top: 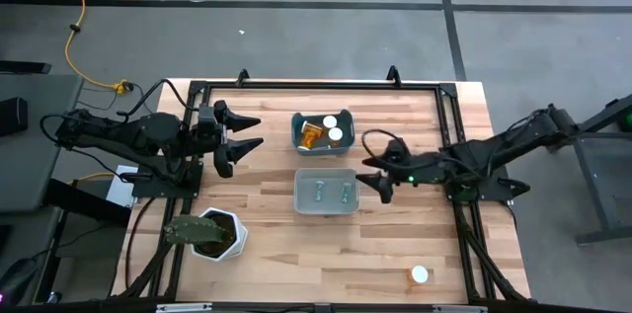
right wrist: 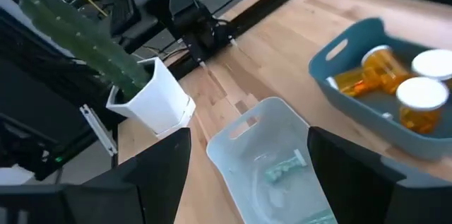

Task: Pick and place medicine bottles into bin by pill shape (circle, oval)
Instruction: Put the orange capsule bottle into the blue bin

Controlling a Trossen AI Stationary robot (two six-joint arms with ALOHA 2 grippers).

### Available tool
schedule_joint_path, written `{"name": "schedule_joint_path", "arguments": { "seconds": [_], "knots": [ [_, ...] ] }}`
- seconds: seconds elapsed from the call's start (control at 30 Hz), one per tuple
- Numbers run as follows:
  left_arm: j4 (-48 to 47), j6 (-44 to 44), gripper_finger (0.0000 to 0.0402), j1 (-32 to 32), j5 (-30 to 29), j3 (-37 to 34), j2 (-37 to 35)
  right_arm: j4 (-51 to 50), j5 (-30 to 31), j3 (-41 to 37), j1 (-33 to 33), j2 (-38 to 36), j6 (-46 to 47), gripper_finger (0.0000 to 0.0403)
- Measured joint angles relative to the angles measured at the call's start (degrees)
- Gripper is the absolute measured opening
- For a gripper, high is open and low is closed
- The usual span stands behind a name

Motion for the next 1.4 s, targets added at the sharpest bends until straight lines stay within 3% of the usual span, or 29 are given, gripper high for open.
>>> {"name": "schedule_joint_path", "arguments": {
  "seconds": [0.17, 0.47, 0.63, 0.87, 1.0, 1.23, 1.4],
  "knots": [
    [0.02, 0.0, 0.0273, 0.0, -0.02, 0.0, 0.0, 0.41, 2.97, -0.68, 2.39, -0.72, -3.08, 0.0277],
    [0.02, -0.17, 0.0273, -0.02, -0.13, 0.0, 0.0, 0.56, -2.67, -0.23, 2.47, -0.49, -3.06, 0.0277],
    [0.02, -0.17, 0.0273, -0.02, -0.13, 0.0, 0.0, -5.2, -9.36, 0.72, 2.6, 0.33, 9.01, 0.0277],
    [-0.09, -0.04, 0.0273, -0.02, -0.13, 0.0, 0.0, -38.69, -22.03, 14.43, 10.86, 13.15, 27.96, 0.0268],
    [-0.13, -0.02, 0.0273, 0.0, -0.13, 0.0, 0.0, -51.75, -27.3, 22.75, 17.16, 22.37, 36.25, 0.0266],
    [-0.17, 0.0, 0.0273, 0.0, -0.09, 0.0, 0.0, -50.29, -39.28, 26.99, 26.44, 34.6, 50.39, 0.0266],
    [-0.17, 0.0, 0.0273, -0.01, 1.39, 0.0, 0.0, -47.19, -40.62, 25.89, 30.32, 37.87, 57.63, 0.0266]
  ]
}}
